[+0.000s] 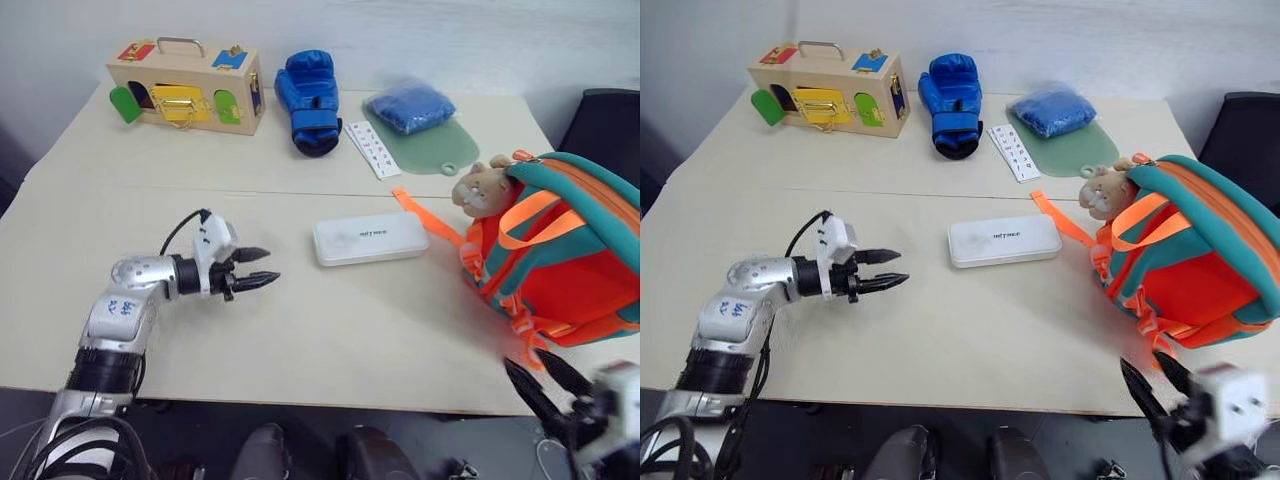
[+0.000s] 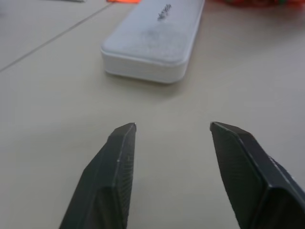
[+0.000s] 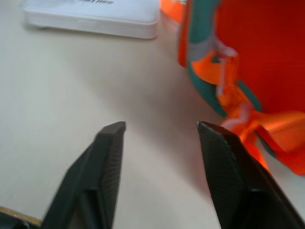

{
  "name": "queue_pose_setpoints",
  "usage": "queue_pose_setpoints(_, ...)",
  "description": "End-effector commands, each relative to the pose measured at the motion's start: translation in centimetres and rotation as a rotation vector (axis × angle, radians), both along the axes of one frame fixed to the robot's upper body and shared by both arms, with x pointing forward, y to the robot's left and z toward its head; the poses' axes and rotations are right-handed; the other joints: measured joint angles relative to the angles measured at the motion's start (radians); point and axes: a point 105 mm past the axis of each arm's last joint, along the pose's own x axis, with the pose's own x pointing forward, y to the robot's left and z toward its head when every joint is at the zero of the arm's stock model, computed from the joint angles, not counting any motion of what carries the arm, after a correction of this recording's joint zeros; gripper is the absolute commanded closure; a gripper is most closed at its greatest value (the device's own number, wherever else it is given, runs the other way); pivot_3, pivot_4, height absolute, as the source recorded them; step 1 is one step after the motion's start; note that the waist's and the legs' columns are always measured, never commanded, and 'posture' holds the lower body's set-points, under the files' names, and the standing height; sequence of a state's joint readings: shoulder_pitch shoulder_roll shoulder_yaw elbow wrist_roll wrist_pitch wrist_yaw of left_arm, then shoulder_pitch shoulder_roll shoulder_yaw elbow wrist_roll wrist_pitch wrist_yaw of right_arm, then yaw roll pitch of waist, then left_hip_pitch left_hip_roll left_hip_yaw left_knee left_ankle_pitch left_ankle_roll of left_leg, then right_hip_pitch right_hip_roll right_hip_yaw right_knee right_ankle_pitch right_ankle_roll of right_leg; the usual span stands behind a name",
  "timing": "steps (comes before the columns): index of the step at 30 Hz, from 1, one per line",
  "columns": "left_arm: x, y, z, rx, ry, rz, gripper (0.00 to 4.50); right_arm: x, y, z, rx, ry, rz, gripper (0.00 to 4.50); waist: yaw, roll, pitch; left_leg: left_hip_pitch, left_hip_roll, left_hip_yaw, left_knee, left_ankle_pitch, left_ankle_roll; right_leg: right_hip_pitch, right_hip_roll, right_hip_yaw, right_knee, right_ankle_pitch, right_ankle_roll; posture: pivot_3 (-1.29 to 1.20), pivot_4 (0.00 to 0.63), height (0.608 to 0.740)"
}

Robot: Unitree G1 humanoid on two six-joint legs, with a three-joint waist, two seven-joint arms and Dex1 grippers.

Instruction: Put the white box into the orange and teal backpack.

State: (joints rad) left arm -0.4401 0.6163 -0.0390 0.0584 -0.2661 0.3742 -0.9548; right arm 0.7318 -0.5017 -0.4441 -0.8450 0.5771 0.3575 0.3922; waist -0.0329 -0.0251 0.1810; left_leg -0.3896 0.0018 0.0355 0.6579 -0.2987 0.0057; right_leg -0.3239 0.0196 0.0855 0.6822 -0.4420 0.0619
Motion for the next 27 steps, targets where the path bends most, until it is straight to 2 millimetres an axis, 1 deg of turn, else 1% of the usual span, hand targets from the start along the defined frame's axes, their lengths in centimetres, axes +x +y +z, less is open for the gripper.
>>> queue_pose_setpoints(1, 0.4, -1.3, -0.2, 0.029, -0.043, 0.018, 3.04, 2.3, 1.9, 0.1, -0.061, -0.010, 0.068, 3.28, 0.002, 0.000, 0.000, 0.000, 0.000, 0.000, 0.003, 0.000, 0.001, 0.000, 0.000, 0.000, 0.001, 0.000, 0.000, 0.00, 0.150, 0.740)
queue_pose_setpoints(4, 1.0, -2.3, -0.5, 0.023, -0.044, 0.033, 3.93, 4.7, 1.9, 0.0, -0.109, -0.021, 0.072, 4.27, 0.007, 0.000, 0.000, 0.000, 0.000, -0.001, 0.007, 0.000, 0.001, 0.000, 0.000, -0.001, 0.006, 0.000, 0.000, 0.00, 0.150, 0.740)
queue_pose_setpoints(5, 1.2, -2.7, -0.5, 0.022, -0.047, 0.038, 4.29, 5.4, 1.9, -0.1, -0.123, -0.026, 0.077, 4.50, 0.008, 0.000, 0.000, 0.000, 0.000, -0.001, 0.007, 0.000, 0.001, 0.000, 0.000, -0.001, 0.006, 0.000, 0.000, 0.00, 0.150, 0.740)
queue_pose_setpoints(6, 1.5, -3.0, -0.4, 0.018, -0.051, 0.044, 4.46, 6.1, 1.9, -0.2, -0.136, -0.028, 0.083, 4.50, 0.008, 0.000, 0.000, -0.001, -0.001, -0.001, 0.007, 0.000, 0.001, 0.000, 0.000, -0.001, 0.006, 0.000, 0.000, 0.00, 0.150, 0.740)
queue_pose_setpoints(8, 2.2, -3.5, -0.3, 0.013, -0.054, 0.059, 4.46, 7.8, 1.6, -0.4, -0.167, -0.029, 0.066, 4.50, 0.006, 0.000, 0.000, -0.001, -0.001, -0.001, 0.008, 0.000, 0.002, 0.000, 0.000, -0.001, 0.006, 0.000, 0.000, 0.00, 0.150, 0.740)
queue_pose_setpoints(11, 3.6, -4.1, -0.4, 0.005, -0.034, 0.127, 4.46, 10.5, 1.2, -1.0, -0.219, -0.024, 0.016, 4.50, 0.003, 0.000, 0.000, -0.002, -0.001, -0.001, 0.009, 0.000, 0.002, 0.000, 0.000, 0.000, 0.006, 0.000, 0.000, 0.00, 0.150, 0.740)
queue_pose_setpoints(14, 4.2, -4.6, -0.4, -0.011, -0.019, 0.150, 4.46, 12.3, 1.9, -1.1, -0.239, -0.028, 0.011, 4.50, 0.001, 0.000, 0.000, -0.002, -0.001, -0.001, 0.008, 0.001, 0.002, -0.001, 0.000, 0.000, 0.006, 0.000, 0.000, 0.00, 0.150, 0.740)
queue_pose_setpoints(18, 4.5, -5.2, -0.6, -0.012, -0.023, 0.154, 4.46, 15.5, 2.2, -0.4, -0.222, -0.070, -0.064, 4.50, -0.002, 0.000, 0.000, -0.003, -0.001, 0.000, 0.008, 0.001, 0.002, -0.003, 0.000, 0.000, 0.007, 0.000, 0.000, 0.00, 0.150, 0.740)
queue_pose_setpoints(22, 5.2, -5.1, -0.7, -0.019, -0.024, 0.199, 4.46, 18.6, 1.7, 0.2, -0.248, -0.104, -0.132, 4.50, 0.000, 0.000, 0.000, -0.003, -0.001, 0.000, 0.010, 0.002, 0.003, -0.002, 0.000, 0.000, 0.008, 0.000, 0.000, 0.00, 0.150, 0.740)
queue_pose_setpoints(25, 5.4, -5.1, -1.1, -0.016, -0.020, 0.214, 4.46, 20.2, 1.5, 0.6, -0.215, -0.114, -0.169, 4.50, 0.001, 0.000, 0.000, -0.003, -0.001, 0.000, 0.010, 0.002, 0.003, -0.002, -0.001, 0.000, 0.008, 0.000, 0.000, 0.00, 0.150, 0.740)
queue_pose_setpoints(27, 5.6, -5.1, -1.2, -0.019, -0.016, 0.222, 4.46, 21.0, 1.5, 0.7, -0.207, -0.119, -0.173, 4.50, 0.001, 0.000, 0.000, -0.003, -0.001, 0.000, 0.009, 0.002, 0.003, -0.003, -0.001, -0.001, 0.008, 0.000, 0.000, 0.00, 0.150, 0.740)
